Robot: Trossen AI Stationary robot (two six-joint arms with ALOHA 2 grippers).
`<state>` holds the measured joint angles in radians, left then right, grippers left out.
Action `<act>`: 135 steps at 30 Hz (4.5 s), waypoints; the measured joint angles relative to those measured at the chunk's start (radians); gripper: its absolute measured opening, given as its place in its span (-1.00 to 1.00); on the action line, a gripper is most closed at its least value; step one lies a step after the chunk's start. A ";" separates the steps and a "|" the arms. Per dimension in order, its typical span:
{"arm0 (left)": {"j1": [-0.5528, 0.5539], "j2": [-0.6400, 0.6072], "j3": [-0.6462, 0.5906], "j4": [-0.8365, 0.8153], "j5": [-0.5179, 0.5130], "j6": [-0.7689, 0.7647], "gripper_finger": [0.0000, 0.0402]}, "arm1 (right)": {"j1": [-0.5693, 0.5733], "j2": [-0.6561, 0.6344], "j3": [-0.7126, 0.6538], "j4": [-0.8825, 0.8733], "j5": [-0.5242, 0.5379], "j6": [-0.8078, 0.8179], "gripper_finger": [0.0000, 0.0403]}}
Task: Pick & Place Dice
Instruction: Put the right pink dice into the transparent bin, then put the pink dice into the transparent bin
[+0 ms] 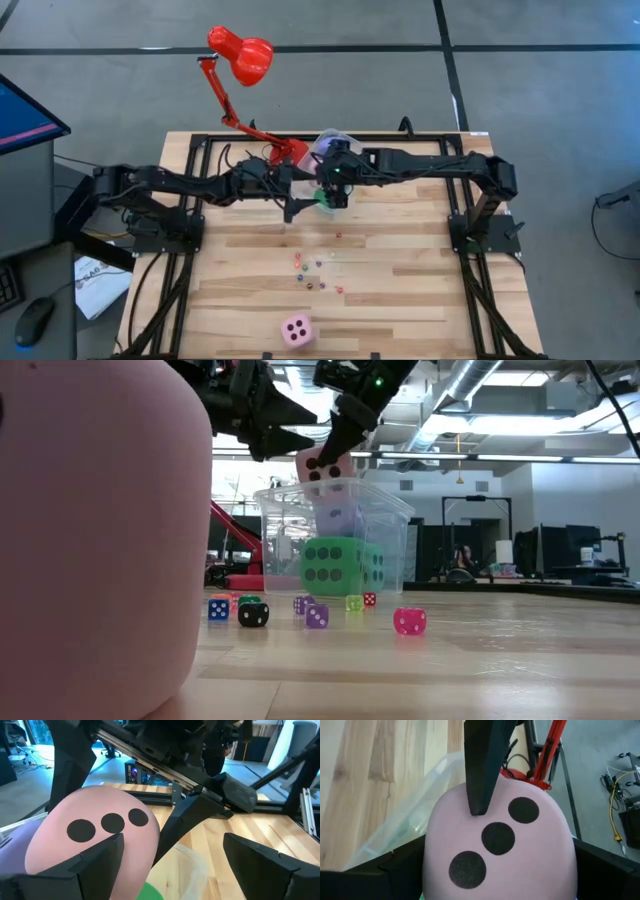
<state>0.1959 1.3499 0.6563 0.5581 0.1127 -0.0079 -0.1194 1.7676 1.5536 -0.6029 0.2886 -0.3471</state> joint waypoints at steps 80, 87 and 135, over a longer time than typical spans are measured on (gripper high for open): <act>0.081 -0.145 -0.034 -0.114 -0.009 0.086 0.66 | 0.061 -0.016 -0.004 -0.065 0.294 -0.079 0.99; 0.081 -0.261 -0.111 -0.112 -0.008 0.085 0.66 | 0.132 -0.052 -0.006 -0.214 0.298 -0.009 0.99; 0.075 -0.506 -0.275 -0.126 -0.007 0.079 0.66 | 0.371 -0.106 -0.006 -0.463 0.317 0.453 0.86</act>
<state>0.2707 0.8440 0.3809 0.4320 0.1059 0.0708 0.2514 1.6611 1.5472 -1.0654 0.6060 0.1062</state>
